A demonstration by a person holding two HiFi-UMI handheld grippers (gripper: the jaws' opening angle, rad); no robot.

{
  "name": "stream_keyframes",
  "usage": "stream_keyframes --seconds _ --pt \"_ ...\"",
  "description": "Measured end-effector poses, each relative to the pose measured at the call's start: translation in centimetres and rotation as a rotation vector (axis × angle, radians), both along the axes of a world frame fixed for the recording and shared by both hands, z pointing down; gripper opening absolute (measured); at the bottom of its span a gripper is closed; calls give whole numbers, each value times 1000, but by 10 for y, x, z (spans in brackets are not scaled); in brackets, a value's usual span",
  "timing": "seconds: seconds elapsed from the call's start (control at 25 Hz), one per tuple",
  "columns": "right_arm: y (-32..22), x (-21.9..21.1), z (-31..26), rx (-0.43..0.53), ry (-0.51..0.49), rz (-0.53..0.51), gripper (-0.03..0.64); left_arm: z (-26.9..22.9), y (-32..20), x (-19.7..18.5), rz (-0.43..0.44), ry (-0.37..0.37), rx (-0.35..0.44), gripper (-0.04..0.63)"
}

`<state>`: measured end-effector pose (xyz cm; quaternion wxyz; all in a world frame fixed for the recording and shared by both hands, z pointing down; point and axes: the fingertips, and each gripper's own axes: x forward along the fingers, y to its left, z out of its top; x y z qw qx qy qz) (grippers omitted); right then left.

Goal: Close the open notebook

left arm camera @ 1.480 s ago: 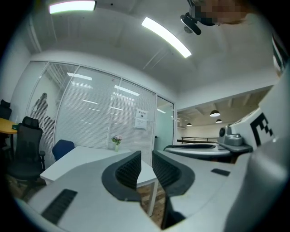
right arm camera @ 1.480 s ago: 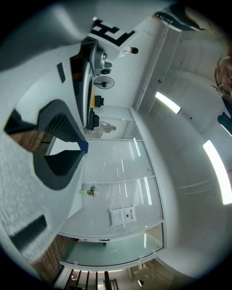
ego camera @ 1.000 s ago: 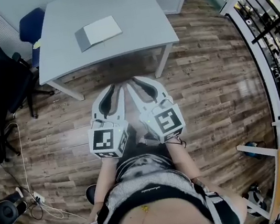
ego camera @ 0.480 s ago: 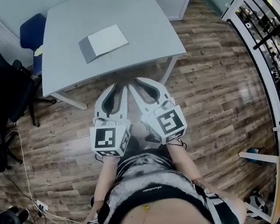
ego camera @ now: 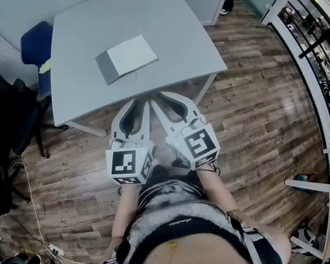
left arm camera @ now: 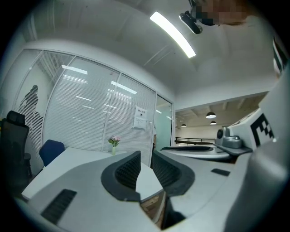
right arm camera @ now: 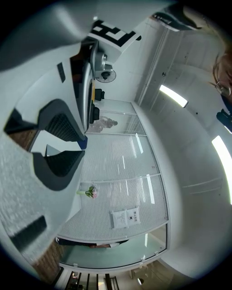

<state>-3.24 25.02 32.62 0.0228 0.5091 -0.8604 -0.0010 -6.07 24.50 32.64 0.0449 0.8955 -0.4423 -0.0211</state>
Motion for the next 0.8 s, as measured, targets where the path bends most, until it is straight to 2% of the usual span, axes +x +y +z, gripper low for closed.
stream_keyframes --seconds 0.48,0.8 --pt "-41 -29 14 -18 -9 17 66 13 -41 -31 24 -7 -18 69" --pt "-48 -28 22 -45 -15 32 66 20 -49 -30 43 -16 -42 69"
